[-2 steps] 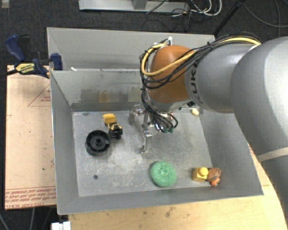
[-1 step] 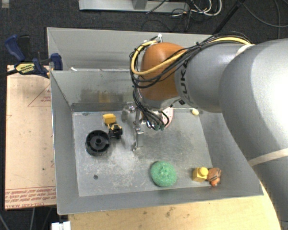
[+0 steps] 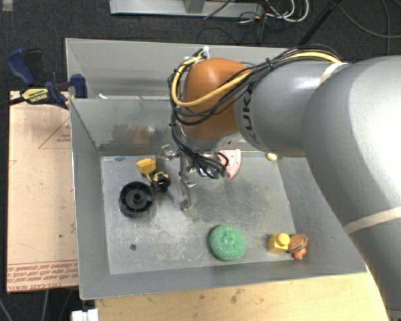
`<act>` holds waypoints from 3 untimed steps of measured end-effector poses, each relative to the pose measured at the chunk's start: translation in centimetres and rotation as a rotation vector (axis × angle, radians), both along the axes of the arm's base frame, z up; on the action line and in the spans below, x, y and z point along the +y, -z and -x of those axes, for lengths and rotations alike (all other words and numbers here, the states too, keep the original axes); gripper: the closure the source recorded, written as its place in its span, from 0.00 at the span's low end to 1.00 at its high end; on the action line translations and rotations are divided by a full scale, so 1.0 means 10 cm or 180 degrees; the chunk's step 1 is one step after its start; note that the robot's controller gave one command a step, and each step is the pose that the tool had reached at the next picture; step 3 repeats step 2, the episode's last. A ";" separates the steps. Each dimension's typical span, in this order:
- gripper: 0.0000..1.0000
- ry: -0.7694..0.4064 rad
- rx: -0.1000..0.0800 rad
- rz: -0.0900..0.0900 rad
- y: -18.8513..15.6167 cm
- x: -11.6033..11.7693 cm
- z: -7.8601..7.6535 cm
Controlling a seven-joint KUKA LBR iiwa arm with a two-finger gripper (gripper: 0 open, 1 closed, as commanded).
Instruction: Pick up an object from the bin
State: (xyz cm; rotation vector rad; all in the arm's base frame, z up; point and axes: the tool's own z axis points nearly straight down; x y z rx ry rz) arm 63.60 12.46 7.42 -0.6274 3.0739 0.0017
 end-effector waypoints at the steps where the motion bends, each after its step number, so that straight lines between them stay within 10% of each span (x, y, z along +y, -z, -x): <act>1: 0.00 -0.0038 0.0000 -0.0003 0.01 0.27 -0.07; 2: 1.00 -0.0575 0.0001 -0.0002 0.04 0.64 -0.11; 3: 1.00 -0.0575 0.0001 -0.0002 0.04 0.64 -0.11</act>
Offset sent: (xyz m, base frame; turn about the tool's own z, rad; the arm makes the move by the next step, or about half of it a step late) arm 0.0103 0.0624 -0.0042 -0.1833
